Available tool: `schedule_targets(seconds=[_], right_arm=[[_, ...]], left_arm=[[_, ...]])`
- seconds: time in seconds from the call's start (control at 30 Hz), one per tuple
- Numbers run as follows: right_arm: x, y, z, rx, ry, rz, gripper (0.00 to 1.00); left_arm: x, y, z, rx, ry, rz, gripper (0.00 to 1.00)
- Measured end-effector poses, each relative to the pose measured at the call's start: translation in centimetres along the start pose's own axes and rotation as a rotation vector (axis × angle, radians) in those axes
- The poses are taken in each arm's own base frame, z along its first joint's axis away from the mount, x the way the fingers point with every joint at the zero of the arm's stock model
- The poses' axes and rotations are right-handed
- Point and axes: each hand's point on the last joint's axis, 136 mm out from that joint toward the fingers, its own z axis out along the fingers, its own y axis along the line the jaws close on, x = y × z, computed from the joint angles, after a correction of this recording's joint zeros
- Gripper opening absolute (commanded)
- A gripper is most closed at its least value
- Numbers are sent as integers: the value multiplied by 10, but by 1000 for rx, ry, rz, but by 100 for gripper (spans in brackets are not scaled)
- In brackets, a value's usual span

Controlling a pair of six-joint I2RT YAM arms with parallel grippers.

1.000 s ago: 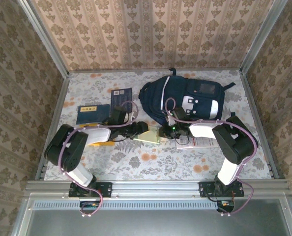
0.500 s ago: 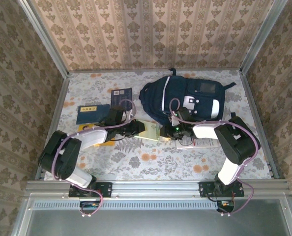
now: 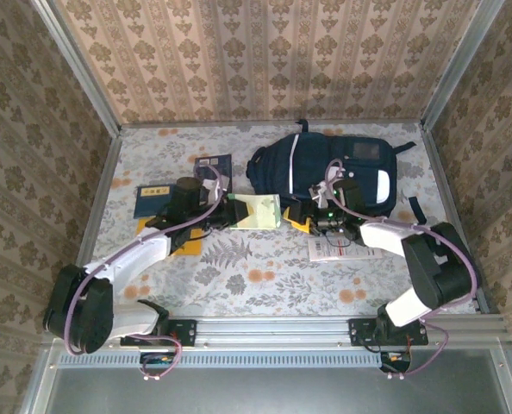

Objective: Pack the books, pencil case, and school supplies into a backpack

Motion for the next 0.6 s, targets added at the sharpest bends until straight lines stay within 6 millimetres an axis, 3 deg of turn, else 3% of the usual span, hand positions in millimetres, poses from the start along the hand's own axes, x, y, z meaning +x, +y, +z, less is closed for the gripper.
schedule_targets(seconds=[0.2,0.37,0.6], right_arm=[[-18,16,-22,121,-79,-111,58],[-52,26,-35,252,-165,-168,55],[-118,12,-17,455,-226,-139,54]], left_arm=[[-9,5,-16,-35,-30,-11,0],[-23,22,-39,-111,-82,-45,0],[-38,30,-69,-229,-134,-27,2]])
